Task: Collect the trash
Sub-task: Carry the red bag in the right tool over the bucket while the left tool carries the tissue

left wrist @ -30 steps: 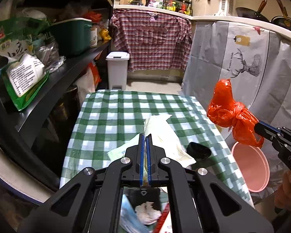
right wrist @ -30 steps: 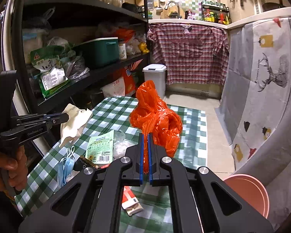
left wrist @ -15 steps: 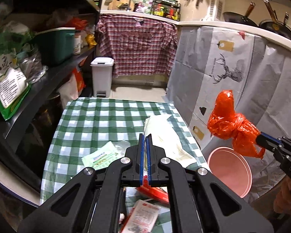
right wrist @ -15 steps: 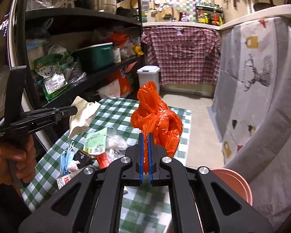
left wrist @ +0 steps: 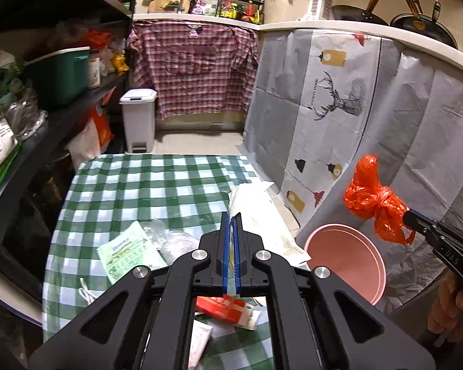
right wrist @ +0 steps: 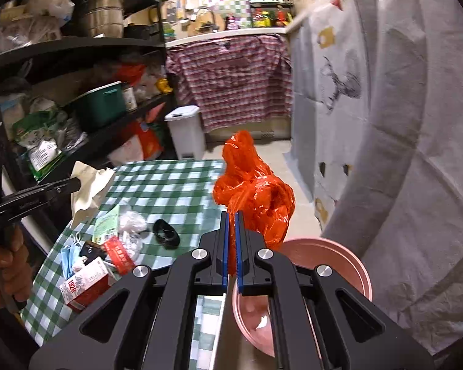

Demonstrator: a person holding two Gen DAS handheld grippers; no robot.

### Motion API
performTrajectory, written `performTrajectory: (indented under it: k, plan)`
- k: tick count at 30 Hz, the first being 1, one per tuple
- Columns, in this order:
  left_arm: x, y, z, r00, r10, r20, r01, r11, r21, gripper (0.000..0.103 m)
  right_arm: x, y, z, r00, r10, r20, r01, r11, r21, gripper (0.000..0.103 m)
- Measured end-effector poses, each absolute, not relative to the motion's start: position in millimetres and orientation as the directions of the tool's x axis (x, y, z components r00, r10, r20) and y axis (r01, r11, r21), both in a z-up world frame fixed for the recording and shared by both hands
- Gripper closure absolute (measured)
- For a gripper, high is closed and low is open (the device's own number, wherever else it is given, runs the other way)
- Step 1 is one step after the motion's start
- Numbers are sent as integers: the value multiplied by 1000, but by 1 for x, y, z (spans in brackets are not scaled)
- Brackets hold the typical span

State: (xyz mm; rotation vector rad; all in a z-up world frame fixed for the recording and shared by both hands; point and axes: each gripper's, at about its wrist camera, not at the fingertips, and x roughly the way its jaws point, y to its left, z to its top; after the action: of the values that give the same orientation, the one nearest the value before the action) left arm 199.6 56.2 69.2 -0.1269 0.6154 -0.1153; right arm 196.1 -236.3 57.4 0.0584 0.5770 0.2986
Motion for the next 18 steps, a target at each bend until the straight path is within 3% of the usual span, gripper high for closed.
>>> performTrajectory:
  k: [18]
  plan:
    - [211,-24,64,786,-230,-574,185,973,-137,100,192,-279,49,817,209,-538,-166,978,128,99]
